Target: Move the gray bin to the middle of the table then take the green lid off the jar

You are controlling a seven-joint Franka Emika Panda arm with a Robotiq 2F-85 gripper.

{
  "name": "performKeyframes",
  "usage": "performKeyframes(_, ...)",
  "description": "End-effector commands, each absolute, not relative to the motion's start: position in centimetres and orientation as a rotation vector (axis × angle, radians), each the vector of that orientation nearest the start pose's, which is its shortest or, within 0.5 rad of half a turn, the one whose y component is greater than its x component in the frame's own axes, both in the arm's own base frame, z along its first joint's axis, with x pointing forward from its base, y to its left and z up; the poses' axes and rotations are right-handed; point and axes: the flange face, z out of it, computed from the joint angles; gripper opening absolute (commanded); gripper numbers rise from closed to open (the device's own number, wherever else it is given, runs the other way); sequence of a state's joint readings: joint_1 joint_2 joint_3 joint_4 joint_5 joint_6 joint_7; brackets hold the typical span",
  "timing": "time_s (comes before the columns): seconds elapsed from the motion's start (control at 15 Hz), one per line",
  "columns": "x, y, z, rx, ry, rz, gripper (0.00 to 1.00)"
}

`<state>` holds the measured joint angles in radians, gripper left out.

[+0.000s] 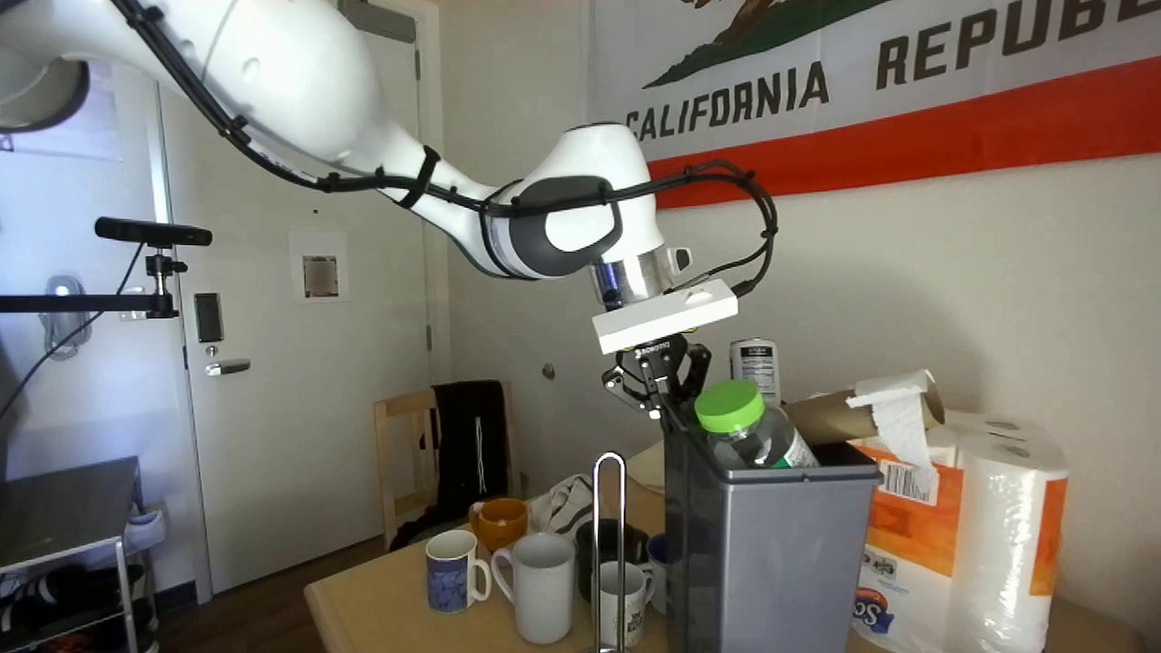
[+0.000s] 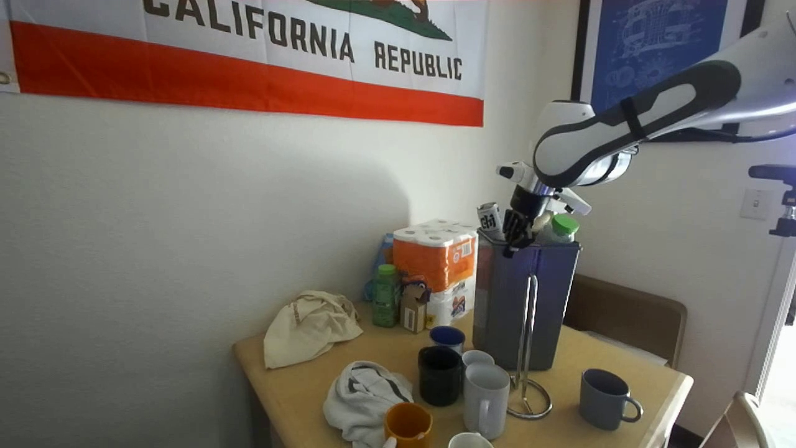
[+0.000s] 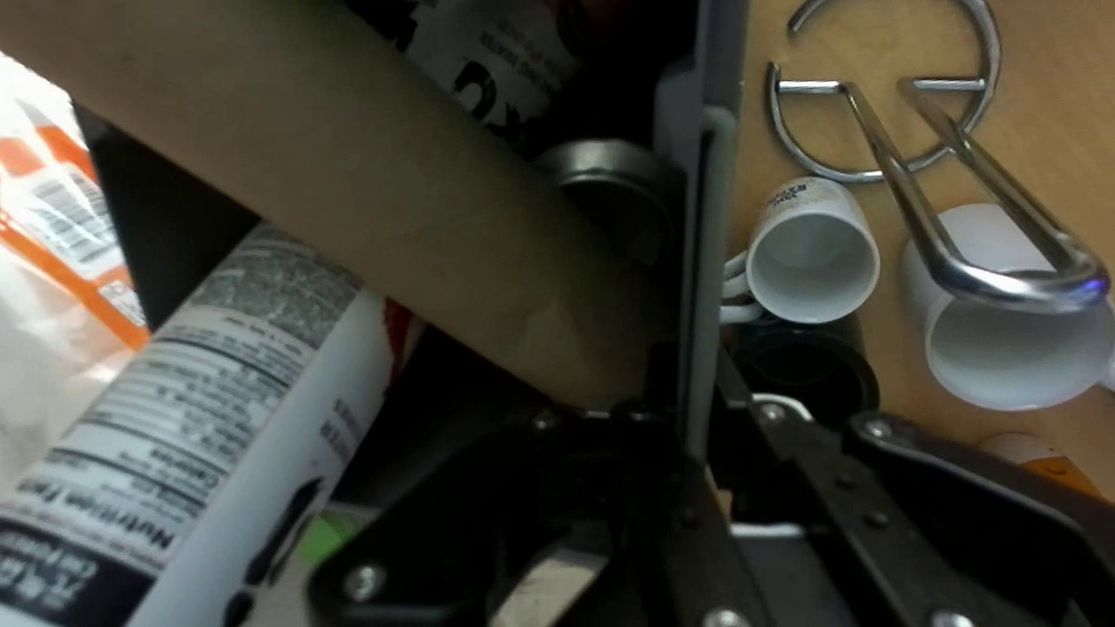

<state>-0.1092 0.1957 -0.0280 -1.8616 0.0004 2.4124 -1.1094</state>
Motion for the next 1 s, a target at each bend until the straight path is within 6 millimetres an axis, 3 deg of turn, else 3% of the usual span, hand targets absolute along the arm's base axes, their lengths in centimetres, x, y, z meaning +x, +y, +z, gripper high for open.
performKeyframes(0.0, 61.5, -6.0, 46.2, -2.913, -1.625, -0.545, 0.03)
performKeyframes(0.67, 60.9, -0.1, 44.4, -2.774, -1.767, -0.575, 0.03)
performKeyframes(0.93, 61.0, 0.9, 44.1, -2.758, -1.776, -0.588, 0.03)
